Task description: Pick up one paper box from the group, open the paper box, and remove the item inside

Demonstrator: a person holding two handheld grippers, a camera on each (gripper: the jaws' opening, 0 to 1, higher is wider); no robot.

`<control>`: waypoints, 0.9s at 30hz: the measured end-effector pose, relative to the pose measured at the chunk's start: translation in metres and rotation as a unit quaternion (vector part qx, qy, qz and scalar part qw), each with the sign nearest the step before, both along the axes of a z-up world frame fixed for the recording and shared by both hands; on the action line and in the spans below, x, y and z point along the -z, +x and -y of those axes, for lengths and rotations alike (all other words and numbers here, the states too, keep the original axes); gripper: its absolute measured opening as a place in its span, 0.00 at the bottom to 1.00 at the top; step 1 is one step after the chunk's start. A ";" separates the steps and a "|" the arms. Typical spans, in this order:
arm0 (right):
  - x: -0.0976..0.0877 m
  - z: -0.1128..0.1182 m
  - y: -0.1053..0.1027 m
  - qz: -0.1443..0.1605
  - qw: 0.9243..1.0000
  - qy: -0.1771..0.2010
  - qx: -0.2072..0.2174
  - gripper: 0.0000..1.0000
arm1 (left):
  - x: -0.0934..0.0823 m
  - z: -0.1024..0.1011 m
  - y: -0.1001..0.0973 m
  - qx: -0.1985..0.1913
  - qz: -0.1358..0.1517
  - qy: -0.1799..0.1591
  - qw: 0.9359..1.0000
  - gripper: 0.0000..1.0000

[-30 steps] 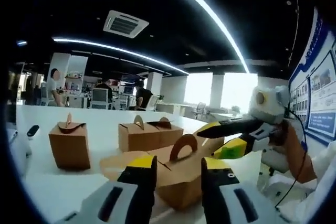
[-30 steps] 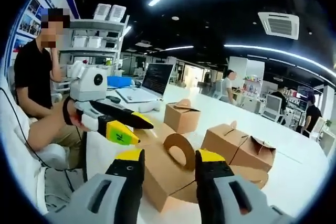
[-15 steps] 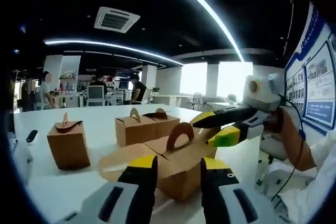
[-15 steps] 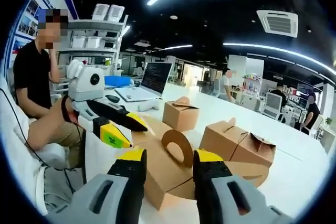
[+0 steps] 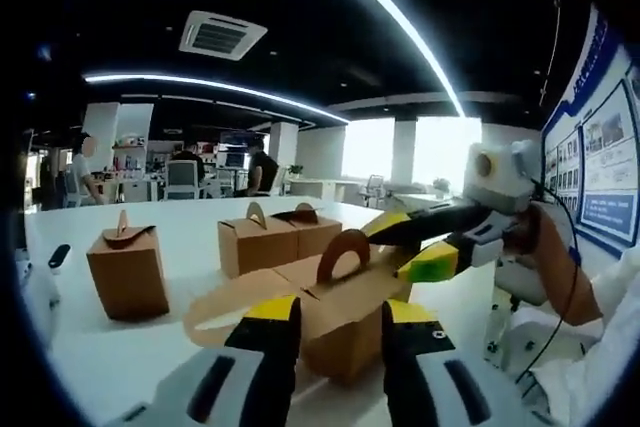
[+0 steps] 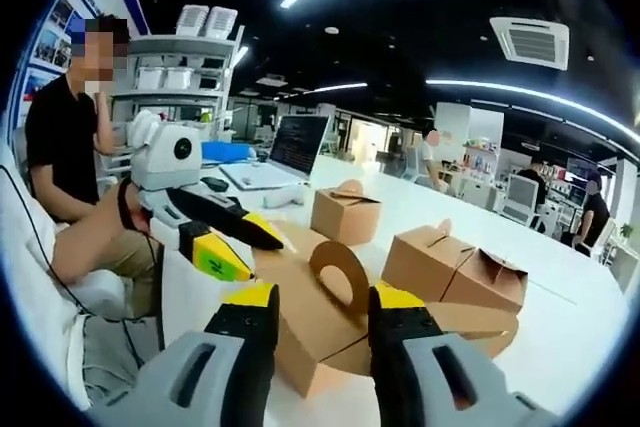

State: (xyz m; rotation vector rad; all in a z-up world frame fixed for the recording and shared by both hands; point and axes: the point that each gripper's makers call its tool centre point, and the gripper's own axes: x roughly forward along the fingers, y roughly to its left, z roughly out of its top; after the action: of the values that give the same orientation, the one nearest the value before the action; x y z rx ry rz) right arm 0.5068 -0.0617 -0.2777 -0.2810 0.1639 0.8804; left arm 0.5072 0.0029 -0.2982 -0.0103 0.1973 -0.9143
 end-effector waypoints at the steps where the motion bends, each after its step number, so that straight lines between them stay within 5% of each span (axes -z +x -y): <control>1: 0.000 0.000 -0.001 0.000 1.000 0.000 0.000 0.36 | 0.000 0.000 0.000 0.000 0.000 0.000 1.000 0.34; 27: 0.006 0.001 -0.007 0.001 1.000 -0.026 -0.006 0.35 | 0.011 0.008 -0.004 0.009 -0.003 0.021 1.000 0.36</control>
State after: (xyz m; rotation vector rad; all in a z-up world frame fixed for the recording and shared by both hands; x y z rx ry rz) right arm 0.4999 -0.0628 -0.2839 -0.3307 0.1833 0.8886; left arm 0.5034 -0.0053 -0.3087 0.0268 0.2219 -0.9278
